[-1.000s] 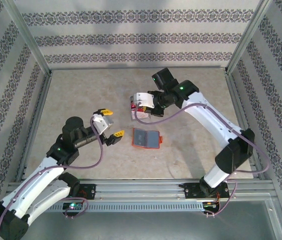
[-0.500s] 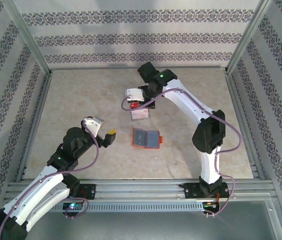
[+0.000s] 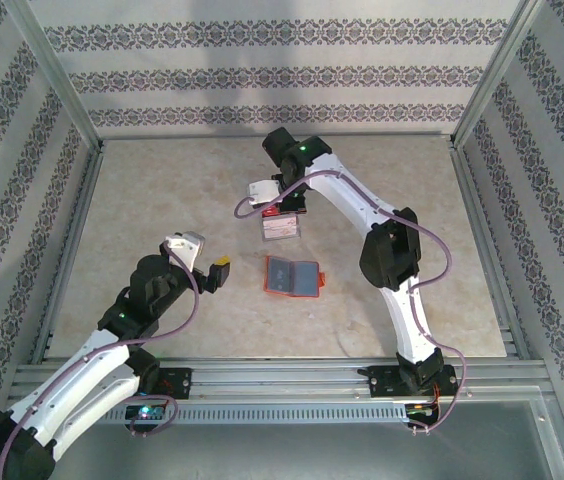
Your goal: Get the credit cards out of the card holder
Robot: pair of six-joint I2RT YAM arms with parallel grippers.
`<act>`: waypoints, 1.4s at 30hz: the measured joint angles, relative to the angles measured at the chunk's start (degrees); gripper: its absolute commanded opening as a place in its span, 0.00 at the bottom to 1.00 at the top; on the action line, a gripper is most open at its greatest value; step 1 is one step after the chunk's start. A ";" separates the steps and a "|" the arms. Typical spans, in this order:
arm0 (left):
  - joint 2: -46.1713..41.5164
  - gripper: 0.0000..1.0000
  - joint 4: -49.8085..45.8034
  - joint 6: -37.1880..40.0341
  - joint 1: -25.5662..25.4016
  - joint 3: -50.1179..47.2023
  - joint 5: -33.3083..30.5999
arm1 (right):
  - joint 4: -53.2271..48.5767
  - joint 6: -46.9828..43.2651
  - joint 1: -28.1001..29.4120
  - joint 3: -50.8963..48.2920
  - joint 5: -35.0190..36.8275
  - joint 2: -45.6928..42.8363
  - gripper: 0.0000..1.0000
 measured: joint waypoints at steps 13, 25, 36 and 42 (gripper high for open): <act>2.19 1.00 0.02 0.07 0.00 0.04 0.02 | -0.28 -0.83 0.02 5.64 1.81 5.11 0.00; 3.02 1.00 0.02 0.13 0.00 0.04 0.04 | -0.35 -0.79 0.02 7.28 1.81 6.47 0.00; 3.02 1.00 0.00 0.33 0.00 0.04 0.04 | -0.63 -0.52 0.02 8.50 1.86 8.90 0.00; 3.02 1.00 0.02 0.33 0.00 0.04 0.04 | -1.25 0.33 0.02 9.94 2.93 9.57 0.00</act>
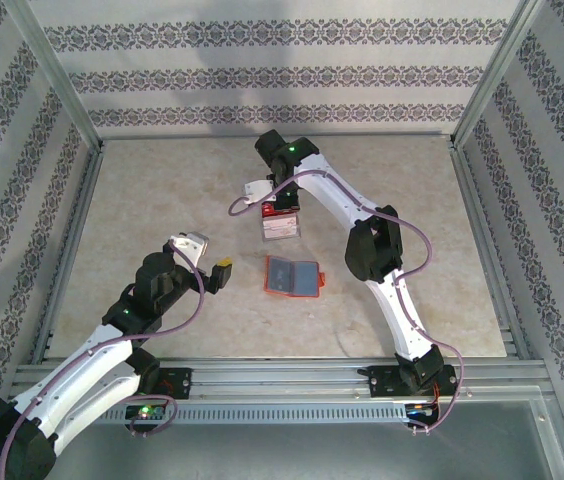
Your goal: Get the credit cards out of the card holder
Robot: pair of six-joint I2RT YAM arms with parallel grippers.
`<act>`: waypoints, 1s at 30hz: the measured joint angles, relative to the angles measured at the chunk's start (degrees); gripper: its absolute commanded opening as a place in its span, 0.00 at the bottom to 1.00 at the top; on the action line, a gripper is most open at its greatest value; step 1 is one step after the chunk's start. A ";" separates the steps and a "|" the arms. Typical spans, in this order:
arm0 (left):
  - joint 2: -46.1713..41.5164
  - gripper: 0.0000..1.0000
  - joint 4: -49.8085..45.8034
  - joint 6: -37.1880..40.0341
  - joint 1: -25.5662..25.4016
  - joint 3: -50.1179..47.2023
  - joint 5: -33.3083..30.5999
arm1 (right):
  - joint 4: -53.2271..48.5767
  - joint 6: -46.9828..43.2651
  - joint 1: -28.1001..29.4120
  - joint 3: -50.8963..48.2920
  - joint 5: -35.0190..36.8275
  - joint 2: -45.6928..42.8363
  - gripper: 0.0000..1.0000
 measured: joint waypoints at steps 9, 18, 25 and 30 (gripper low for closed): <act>0.00 1.00 -0.02 -0.02 0.00 0.00 0.00 | -0.17 1.40 0.00 1.05 1.01 0.92 0.14; 0.00 1.00 -0.02 -0.02 0.00 0.02 0.00 | 1.16 2.14 -0.02 1.14 2.05 2.25 0.20; 0.00 1.00 -0.02 -0.02 0.00 0.02 0.00 | 1.90 2.34 -0.02 1.14 2.05 2.25 0.24; 0.00 1.00 -0.02 -0.04 0.00 0.02 0.00 | 1.97 3.32 -0.02 1.14 1.77 2.23 0.27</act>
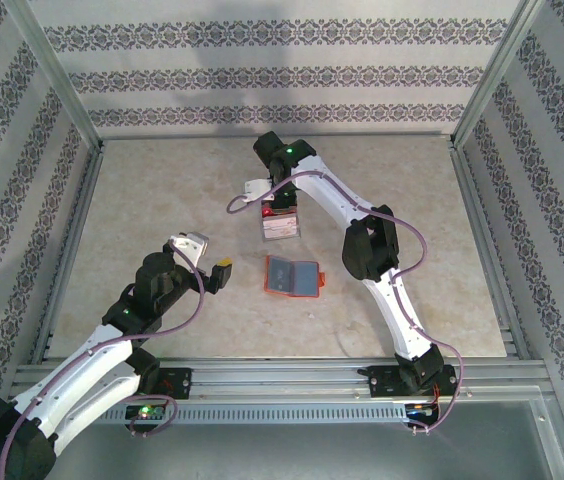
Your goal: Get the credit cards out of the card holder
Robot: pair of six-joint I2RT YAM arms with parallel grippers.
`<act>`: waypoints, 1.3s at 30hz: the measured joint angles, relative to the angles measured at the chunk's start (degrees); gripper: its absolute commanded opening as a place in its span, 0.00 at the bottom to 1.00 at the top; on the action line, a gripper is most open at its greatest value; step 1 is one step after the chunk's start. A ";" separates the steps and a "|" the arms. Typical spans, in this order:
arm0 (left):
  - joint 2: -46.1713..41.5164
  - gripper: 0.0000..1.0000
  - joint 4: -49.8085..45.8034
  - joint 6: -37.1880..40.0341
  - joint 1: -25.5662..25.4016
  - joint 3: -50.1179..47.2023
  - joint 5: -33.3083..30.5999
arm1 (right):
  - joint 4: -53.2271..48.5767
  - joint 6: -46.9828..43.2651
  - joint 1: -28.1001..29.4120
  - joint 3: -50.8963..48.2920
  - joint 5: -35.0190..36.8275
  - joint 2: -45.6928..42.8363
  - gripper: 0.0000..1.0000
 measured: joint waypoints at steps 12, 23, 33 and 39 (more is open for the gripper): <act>3.37 1.00 -0.72 -2.84 0.00 2.71 0.61 | 0.33 11.54 -0.07 -0.04 -0.52 -8.39 0.35; 14.62 0.83 -4.52 -11.10 0.20 10.45 5.62 | 18.40 34.67 -1.05 -32.20 2.97 -38.66 0.61; 28.46 0.68 -1.95 -27.93 2.82 12.92 18.86 | 31.63 57.27 -4.50 -62.25 0.76 -61.40 0.85; 37.94 0.56 1.29 -34.62 2.91 15.02 30.25 | 37.40 69.85 -8.76 -76.65 -7.13 -70.16 0.91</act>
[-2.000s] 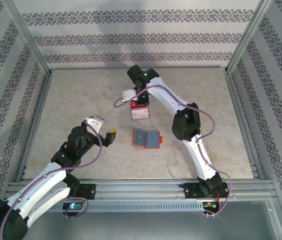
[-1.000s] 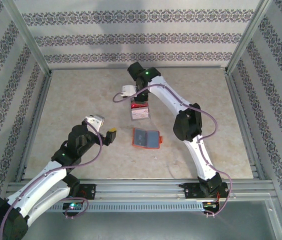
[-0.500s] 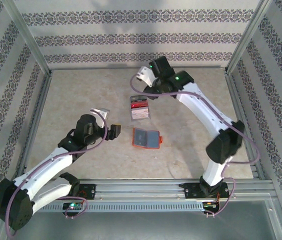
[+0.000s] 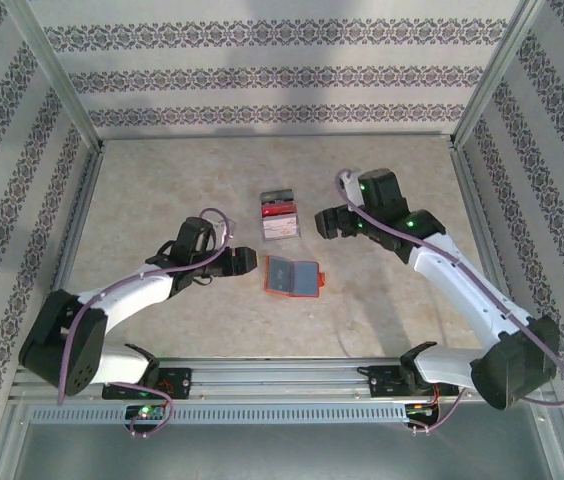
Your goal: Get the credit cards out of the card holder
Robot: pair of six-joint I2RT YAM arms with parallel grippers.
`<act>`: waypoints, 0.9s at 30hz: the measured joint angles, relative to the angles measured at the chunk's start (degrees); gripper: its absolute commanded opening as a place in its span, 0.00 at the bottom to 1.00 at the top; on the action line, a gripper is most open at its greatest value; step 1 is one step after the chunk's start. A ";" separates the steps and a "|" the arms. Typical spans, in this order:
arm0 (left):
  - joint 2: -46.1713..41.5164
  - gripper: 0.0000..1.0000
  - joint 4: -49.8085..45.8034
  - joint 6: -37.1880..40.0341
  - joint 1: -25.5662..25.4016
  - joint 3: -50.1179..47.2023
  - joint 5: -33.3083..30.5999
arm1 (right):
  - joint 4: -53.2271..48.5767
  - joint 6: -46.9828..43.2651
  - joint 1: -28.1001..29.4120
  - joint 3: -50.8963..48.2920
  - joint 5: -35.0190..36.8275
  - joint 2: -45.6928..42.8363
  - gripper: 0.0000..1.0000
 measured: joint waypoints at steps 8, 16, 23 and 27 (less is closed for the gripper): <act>8.72 0.43 7.23 -5.77 0.24 0.68 10.16 | 7.48 13.16 -0.96 -12.87 -9.94 -7.32 0.91; 13.46 0.39 10.54 -7.37 0.26 0.68 13.20 | 11.10 19.15 -0.66 -16.70 -13.99 -8.44 0.91; 16.46 0.29 11.93 -8.07 0.24 0.68 14.25 | 12.63 20.79 1.31 -16.70 -16.28 -5.66 0.86; 17.88 0.27 13.22 -8.72 0.22 0.68 15.26 | 12.76 21.68 2.10 -16.70 -17.55 -3.76 0.84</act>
